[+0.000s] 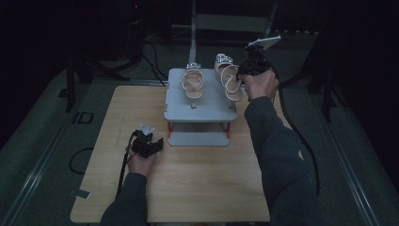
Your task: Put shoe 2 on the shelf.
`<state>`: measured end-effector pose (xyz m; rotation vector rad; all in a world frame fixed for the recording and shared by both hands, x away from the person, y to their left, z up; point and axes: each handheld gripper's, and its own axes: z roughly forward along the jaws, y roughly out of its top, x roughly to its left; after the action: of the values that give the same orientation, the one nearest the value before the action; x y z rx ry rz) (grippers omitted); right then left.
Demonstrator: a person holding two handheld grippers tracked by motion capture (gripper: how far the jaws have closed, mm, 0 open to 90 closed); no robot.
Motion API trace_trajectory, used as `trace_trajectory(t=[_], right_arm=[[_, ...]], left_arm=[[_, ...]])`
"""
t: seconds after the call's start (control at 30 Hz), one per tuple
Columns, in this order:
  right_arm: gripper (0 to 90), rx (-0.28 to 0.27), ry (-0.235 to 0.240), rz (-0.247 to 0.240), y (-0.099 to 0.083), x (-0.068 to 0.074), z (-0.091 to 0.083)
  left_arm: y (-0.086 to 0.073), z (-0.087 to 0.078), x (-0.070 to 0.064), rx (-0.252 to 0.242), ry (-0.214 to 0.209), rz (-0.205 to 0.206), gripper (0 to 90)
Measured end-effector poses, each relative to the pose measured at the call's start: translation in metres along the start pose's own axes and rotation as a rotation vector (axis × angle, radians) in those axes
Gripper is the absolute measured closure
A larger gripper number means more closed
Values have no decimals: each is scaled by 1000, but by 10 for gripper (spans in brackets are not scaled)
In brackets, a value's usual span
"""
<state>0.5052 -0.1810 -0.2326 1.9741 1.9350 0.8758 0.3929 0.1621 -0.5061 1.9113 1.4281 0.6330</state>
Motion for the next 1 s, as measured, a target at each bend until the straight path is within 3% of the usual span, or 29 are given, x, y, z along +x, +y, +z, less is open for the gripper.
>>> trace_trajectory(t=[0.47, 1.0], right_arm=[[856, 4, 2, -17, 0, 18, 14], [856, 27, -25, -10, -1, 27, 33]], left_arm=[[0, 0, -1, -4, -1, -1, 451], [-1, -1, -1, -2, -3, 0, 449]])
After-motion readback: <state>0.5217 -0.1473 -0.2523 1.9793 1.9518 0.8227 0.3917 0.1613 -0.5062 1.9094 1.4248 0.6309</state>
